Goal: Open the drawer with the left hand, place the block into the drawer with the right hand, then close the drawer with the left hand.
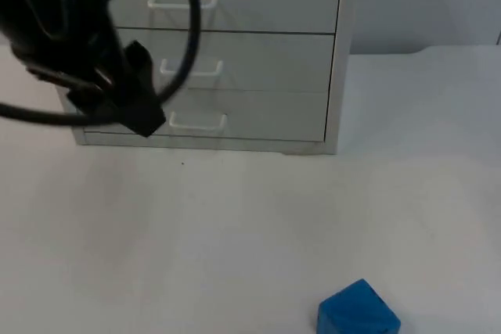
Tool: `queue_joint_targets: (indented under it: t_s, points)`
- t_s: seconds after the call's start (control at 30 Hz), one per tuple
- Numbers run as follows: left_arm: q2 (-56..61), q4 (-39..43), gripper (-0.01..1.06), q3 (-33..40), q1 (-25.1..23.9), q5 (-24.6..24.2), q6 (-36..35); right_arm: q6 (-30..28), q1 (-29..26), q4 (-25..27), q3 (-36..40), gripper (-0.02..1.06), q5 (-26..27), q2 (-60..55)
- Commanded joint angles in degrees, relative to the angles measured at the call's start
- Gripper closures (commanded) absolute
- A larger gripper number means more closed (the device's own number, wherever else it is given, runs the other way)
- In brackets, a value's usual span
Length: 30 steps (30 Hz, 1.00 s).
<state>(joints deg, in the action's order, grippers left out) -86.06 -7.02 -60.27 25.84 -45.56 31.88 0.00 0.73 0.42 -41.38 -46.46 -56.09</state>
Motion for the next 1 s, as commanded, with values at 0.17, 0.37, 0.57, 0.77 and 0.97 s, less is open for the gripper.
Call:
queue_joint_targets:
  t_s: [0.17,0.37,0.57,0.77,0.97]
  points:
    - [-3.9,18.8,0.44,-0.5,6.3,9.4,-0.7,-0.5,-0.4,-0.1,-0.3,-0.01,0.6,-0.1]
    - [-8.7,29.4,0.44,-0.3,7.4,13.8,-0.7,-0.5,-0.4,-0.4,-0.3,-0.01,0.8,-0.1]
    - [-14.0,32.2,0.56,0.1,7.4,16.3,-0.7,-0.5,-0.4,-0.4,-0.3,-0.01,0.9,-0.1]
    - [-17.9,32.5,0.61,0.1,7.4,17.7,-0.6,-0.5,-0.4,-0.4,-0.3,-0.01,0.9,-0.1]
    - [-19.0,37.8,0.51,1.3,7.4,20.8,-0.6,-0.5,-0.4,-0.4,-0.3,-0.01,0.9,-0.1]
